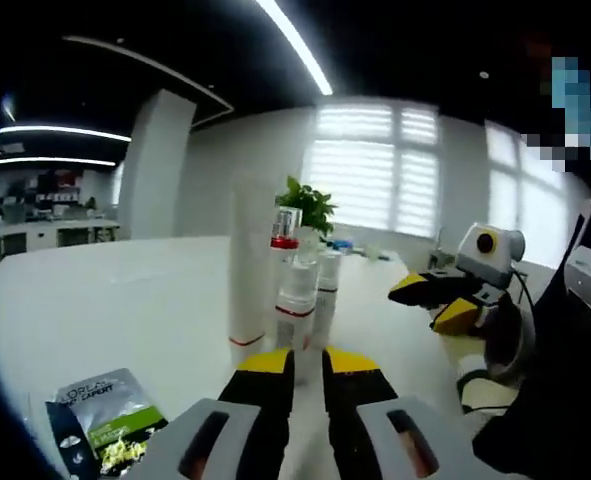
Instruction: Arrange the skincare products in the storage area until every visible bottle or jar stands upright without overlapping.
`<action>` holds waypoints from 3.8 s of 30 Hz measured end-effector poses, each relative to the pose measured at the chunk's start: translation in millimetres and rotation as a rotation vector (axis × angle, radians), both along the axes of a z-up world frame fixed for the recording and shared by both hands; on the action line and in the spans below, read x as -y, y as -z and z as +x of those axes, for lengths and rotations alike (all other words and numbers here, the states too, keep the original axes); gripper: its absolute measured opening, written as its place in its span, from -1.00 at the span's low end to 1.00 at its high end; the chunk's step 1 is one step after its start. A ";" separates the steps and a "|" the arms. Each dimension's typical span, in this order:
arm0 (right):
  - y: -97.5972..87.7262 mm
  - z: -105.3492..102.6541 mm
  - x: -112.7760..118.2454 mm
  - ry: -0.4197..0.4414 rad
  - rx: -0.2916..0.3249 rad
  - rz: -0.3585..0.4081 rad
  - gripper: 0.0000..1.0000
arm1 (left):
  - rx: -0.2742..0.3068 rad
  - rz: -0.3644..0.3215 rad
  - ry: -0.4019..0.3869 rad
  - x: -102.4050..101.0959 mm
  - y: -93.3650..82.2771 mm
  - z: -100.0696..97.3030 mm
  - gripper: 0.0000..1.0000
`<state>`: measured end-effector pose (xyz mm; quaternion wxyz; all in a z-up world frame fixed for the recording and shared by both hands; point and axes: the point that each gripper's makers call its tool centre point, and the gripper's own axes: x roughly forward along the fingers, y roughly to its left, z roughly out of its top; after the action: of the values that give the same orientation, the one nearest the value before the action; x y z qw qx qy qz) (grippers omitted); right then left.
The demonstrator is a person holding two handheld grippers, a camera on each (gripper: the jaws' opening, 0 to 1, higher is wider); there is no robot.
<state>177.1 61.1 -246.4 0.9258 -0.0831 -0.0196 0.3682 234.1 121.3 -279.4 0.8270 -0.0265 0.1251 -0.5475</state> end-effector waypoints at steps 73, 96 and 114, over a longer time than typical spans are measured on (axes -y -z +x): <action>-8.9 6.6 -56.8 -0.084 -0.073 0.056 0.66 | -0.131 -0.413 -0.276 -111.8 -30.2 -50.7 0.99; 14.4 29.3 -80.5 -0.127 -0.183 0.038 0.90 | -0.149 -0.153 -0.396 -143.8 6.0 -8.4 0.99; 55.0 56.3 -127.2 -0.176 -0.348 0.063 0.66 | -0.200 0.005 -0.398 -163.8 36.0 25.3 0.67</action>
<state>233.4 188.3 -301.4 0.8816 0.0130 0.1219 0.4559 259.4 285.1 -315.4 0.9022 -0.1028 0.2002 -0.3680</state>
